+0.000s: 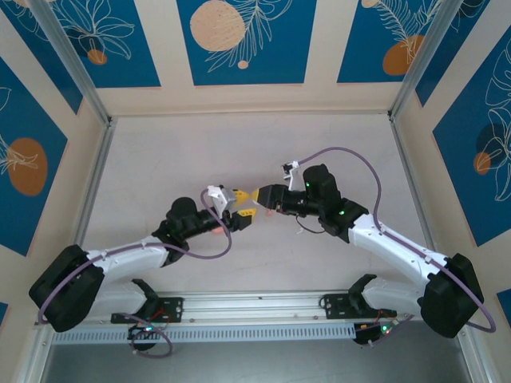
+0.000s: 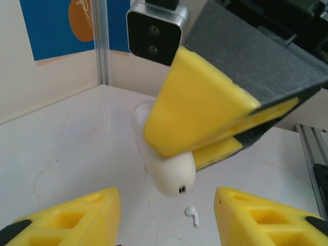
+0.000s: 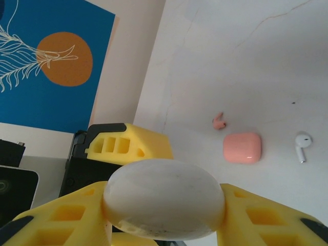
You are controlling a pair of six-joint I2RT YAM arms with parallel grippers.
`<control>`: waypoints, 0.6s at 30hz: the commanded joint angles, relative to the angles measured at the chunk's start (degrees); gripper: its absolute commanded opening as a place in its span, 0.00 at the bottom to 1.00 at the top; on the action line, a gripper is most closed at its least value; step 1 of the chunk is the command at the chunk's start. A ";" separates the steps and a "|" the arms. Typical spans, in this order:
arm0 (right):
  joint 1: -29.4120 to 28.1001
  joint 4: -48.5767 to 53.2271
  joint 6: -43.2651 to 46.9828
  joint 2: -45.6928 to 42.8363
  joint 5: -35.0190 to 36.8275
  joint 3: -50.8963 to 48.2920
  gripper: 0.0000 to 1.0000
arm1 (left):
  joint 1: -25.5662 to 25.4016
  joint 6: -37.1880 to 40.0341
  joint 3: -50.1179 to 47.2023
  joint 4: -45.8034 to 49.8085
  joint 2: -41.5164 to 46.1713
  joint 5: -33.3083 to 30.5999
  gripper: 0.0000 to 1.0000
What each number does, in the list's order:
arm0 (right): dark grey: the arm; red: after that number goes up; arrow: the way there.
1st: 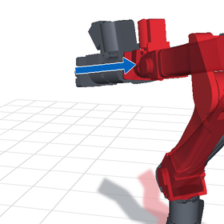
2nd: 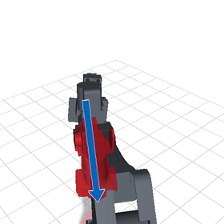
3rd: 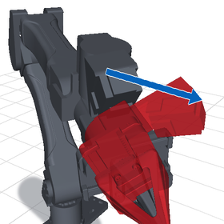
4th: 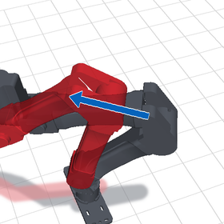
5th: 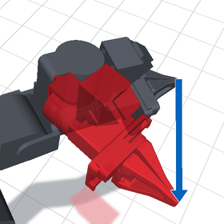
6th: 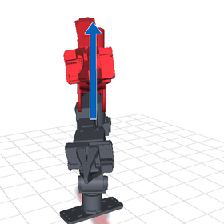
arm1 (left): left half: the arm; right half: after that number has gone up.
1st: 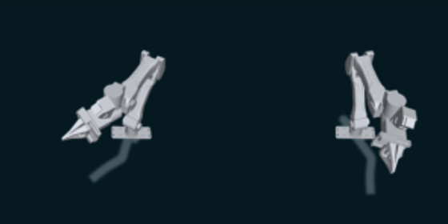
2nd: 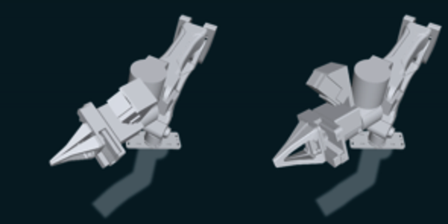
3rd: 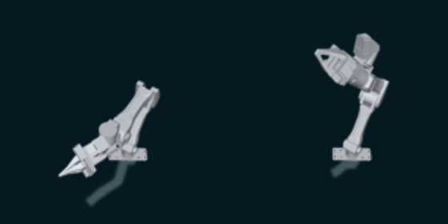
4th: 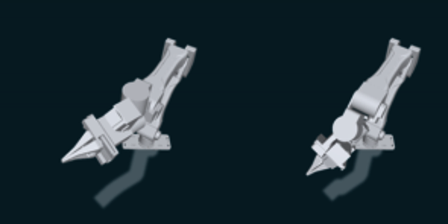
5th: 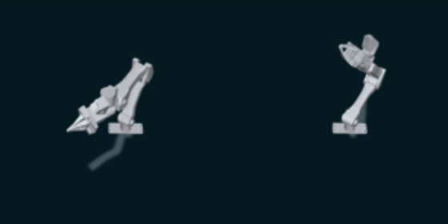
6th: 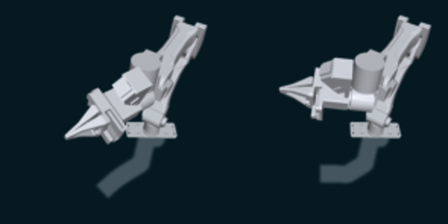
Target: Insert wireless bluetooth earbuds into charging case
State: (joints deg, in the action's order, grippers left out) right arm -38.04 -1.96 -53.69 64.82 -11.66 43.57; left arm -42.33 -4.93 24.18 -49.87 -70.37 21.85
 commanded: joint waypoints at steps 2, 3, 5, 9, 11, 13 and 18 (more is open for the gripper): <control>-0.98 -2.87 -1.71 -0.48 -0.56 -1.18 0.46 | -1.17 -3.46 -0.23 -8.04 -1.52 -0.84 0.49; -1.06 -3.08 -1.68 -0.40 -0.57 -1.17 0.46 | -1.22 -3.70 -0.34 -8.64 -1.76 -0.97 0.49; -1.16 -3.26 -1.77 -0.22 -0.49 -1.01 0.46 | -1.31 -4.19 -0.37 -9.19 -2.07 -1.22 0.48; -1.42 -3.50 -1.64 0.04 -0.90 -0.74 0.46 | -1.59 -4.69 -0.76 -10.09 -2.32 -2.40 0.46; -1.51 -3.69 -1.63 0.05 -1.08 -0.75 0.46 | -1.61 -4.82 -1.13 -10.59 -2.34 -3.16 0.44; -1.51 -4.05 -1.67 0.05 -1.27 -0.79 0.46 | -1.57 -4.85 -1.31 -10.61 -2.35 -3.54 0.43; -1.68 -4.65 -1.68 0.13 -1.99 -0.72 0.46 | -1.56 -5.17 -1.41 -10.04 -2.07 -4.24 0.43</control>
State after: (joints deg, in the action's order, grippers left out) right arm -39.22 -4.75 -54.74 64.84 -12.32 43.00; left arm -43.27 -9.10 23.27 -57.76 -72.25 18.76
